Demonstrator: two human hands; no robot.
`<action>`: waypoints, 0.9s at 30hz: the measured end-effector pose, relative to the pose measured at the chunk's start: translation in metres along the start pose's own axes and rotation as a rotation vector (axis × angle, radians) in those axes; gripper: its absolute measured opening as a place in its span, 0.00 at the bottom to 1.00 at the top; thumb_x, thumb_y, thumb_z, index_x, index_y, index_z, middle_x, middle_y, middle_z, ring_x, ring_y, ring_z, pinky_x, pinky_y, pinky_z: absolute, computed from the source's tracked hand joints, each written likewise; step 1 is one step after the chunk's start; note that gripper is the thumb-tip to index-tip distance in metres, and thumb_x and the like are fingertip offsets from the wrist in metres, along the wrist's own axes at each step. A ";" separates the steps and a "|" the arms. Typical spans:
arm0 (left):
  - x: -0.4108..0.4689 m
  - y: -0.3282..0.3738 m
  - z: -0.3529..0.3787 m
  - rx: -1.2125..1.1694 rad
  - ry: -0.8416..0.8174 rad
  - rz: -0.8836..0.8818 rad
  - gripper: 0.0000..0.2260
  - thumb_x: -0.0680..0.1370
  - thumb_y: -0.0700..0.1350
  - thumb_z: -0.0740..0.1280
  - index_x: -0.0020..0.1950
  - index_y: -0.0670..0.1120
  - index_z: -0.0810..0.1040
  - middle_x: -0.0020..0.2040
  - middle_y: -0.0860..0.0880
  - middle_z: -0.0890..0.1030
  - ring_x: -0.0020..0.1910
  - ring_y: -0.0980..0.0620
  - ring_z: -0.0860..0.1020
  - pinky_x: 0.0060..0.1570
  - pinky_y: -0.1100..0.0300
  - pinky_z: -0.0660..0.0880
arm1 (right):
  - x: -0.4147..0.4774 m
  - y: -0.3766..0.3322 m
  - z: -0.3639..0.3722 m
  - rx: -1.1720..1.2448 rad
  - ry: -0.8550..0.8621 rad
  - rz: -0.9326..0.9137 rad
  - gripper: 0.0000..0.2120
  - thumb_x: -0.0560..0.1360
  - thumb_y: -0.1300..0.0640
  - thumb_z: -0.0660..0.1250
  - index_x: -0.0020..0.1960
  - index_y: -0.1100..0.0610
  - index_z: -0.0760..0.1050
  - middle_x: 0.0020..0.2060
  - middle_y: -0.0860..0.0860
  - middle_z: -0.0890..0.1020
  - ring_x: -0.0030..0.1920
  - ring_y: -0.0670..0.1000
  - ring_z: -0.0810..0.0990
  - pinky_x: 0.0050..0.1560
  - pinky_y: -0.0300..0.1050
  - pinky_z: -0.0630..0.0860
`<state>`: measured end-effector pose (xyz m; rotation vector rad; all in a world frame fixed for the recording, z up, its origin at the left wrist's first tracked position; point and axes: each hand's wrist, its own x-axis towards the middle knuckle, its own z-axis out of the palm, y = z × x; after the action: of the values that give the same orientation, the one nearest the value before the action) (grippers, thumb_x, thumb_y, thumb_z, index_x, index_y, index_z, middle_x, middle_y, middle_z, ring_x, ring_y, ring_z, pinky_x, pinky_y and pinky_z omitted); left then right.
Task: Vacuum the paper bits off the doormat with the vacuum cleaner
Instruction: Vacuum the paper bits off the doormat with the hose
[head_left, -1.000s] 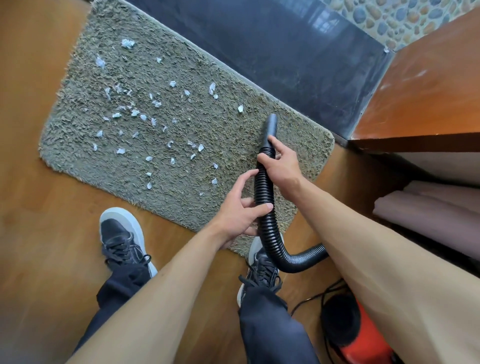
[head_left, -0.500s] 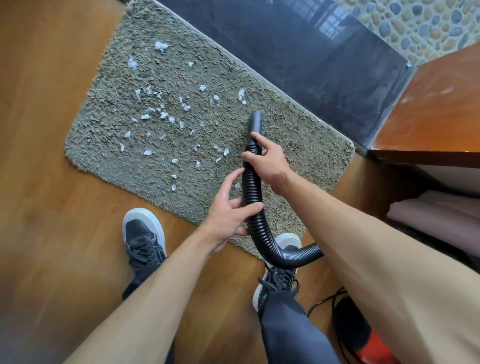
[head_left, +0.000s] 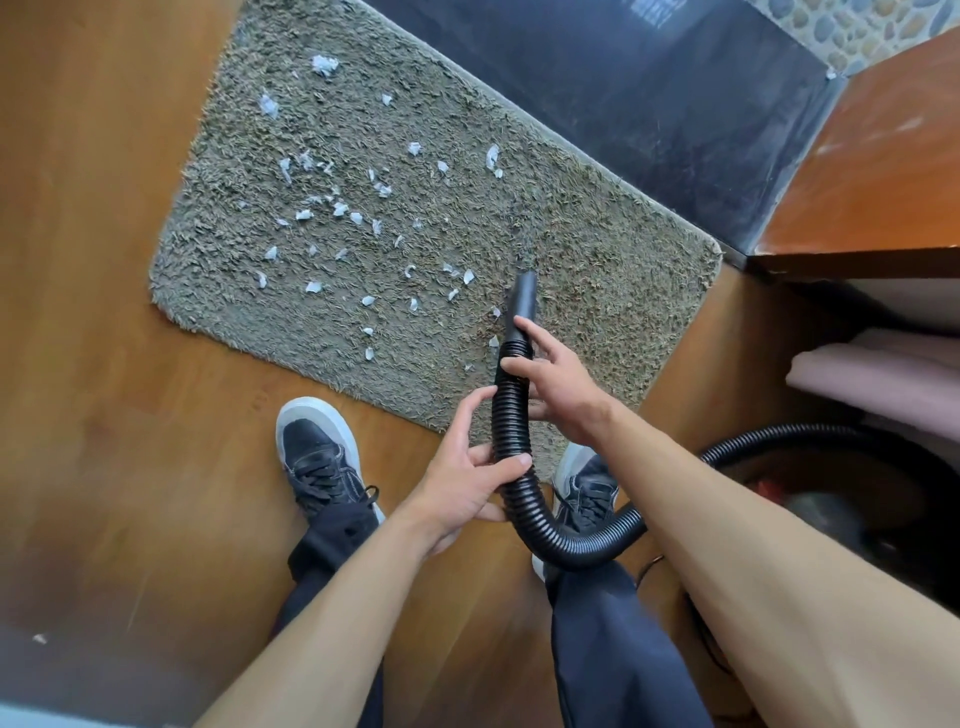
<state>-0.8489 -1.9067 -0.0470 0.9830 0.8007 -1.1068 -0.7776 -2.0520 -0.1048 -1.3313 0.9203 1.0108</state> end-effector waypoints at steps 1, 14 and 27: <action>-0.004 -0.003 -0.003 -0.002 -0.001 -0.010 0.33 0.78 0.36 0.70 0.70 0.67 0.64 0.46 0.46 0.85 0.45 0.47 0.84 0.46 0.41 0.82 | -0.003 0.005 0.002 0.013 0.002 0.005 0.31 0.76 0.65 0.69 0.73 0.43 0.67 0.58 0.58 0.80 0.47 0.53 0.85 0.44 0.53 0.82; -0.029 -0.032 -0.021 -0.025 0.041 -0.043 0.33 0.77 0.37 0.72 0.70 0.68 0.65 0.51 0.44 0.86 0.48 0.44 0.84 0.42 0.45 0.81 | -0.025 0.042 0.033 0.063 0.044 -0.025 0.27 0.76 0.63 0.70 0.72 0.47 0.70 0.49 0.56 0.80 0.40 0.47 0.84 0.38 0.49 0.83; -0.037 -0.036 -0.017 -0.092 0.072 -0.038 0.31 0.78 0.37 0.71 0.66 0.70 0.68 0.52 0.40 0.85 0.47 0.43 0.82 0.53 0.34 0.79 | -0.024 0.042 0.043 0.032 0.006 -0.013 0.29 0.76 0.65 0.69 0.73 0.47 0.69 0.54 0.61 0.80 0.46 0.55 0.82 0.39 0.47 0.84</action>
<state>-0.8939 -1.8828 -0.0289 0.9378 0.9237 -1.0624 -0.8261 -2.0116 -0.0935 -1.3124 0.9277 0.9793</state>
